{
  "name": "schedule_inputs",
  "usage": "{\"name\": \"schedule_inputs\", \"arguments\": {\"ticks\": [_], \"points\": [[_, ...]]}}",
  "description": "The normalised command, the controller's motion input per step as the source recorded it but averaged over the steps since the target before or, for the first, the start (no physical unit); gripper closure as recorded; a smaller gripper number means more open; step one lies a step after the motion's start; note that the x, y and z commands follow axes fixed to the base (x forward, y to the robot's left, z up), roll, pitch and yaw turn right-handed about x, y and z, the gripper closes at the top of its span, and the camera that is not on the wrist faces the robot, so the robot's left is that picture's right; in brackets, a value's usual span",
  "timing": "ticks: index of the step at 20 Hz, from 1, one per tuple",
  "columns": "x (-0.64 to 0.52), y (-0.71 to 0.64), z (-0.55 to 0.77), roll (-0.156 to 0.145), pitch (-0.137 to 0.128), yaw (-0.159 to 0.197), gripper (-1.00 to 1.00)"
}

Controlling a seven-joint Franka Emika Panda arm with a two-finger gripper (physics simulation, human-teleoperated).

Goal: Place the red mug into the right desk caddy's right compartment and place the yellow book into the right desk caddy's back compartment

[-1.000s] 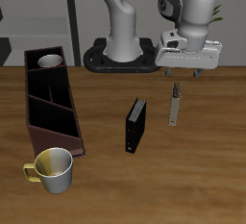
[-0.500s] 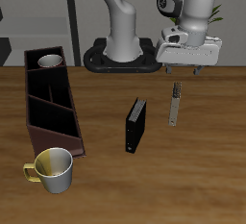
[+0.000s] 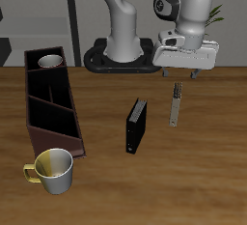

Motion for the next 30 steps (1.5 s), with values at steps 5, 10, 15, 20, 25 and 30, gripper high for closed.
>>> {"name": "schedule_inputs", "arguments": {"ticks": [5, 10, 15, 20, 25, 30], "points": [[0.05, -0.02, -0.14, 0.017, 0.026, -0.044, -1.0], [0.06, -0.02, -0.11, 0.036, 0.038, -0.034, -1.0], [0.12, -0.03, -0.04, 0.013, 0.03, -0.029, -1.0], [0.12, -0.07, -0.19, -0.009, 0.049, -0.034, -1.0], [0.03, 0.02, -0.18, 0.026, 0.045, -0.029, -1.0], [0.02, 0.07, -0.21, 0.036, 0.054, -0.038, -1.0]]}}
